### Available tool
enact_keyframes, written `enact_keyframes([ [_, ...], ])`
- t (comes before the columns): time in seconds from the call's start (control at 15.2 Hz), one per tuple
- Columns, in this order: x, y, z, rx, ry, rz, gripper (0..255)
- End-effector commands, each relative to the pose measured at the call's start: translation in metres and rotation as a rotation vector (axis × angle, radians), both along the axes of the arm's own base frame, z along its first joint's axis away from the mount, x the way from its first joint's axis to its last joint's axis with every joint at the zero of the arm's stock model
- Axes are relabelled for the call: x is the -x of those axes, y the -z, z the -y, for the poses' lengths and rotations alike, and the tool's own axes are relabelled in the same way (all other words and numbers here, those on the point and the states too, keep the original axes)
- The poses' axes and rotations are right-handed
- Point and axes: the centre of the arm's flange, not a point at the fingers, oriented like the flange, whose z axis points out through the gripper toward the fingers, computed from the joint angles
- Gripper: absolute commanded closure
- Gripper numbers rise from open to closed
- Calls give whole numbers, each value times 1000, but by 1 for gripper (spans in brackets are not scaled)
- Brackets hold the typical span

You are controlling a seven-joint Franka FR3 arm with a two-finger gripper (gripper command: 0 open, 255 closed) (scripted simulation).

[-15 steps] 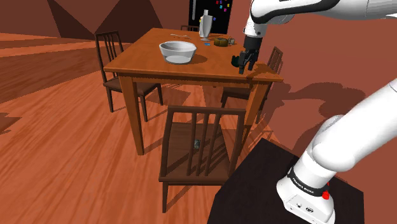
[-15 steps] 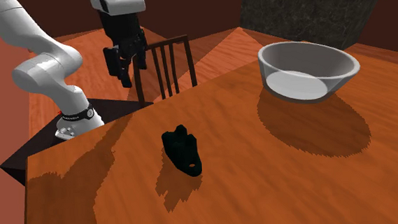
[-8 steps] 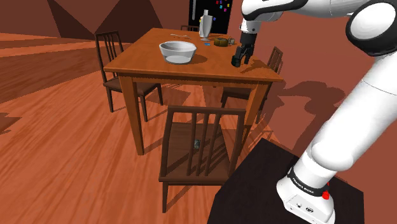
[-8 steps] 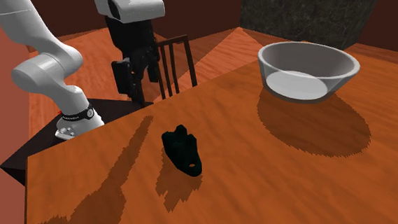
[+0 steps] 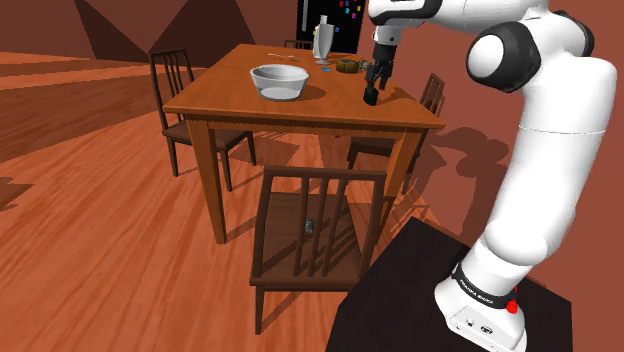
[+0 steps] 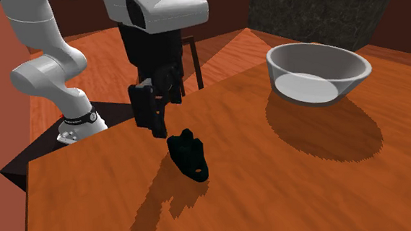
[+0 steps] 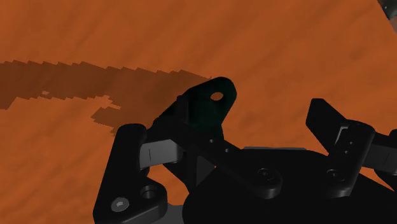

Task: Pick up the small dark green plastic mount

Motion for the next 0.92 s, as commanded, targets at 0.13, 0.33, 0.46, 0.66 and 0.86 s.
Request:
enact_keyframes([
  [0.13, -31, -5, 38, 6, -9, 7, 0],
  [0.33, -35, 5, 42, 7, -10, 8, 0],
  [0.46, -35, 15, 42, 7, -10, 8, 0],
  [0.66, -35, 31, 42, 7, -10, 8, 0],
  [0.86, -36, 34, 42, 7, -10, 8, 255],
])
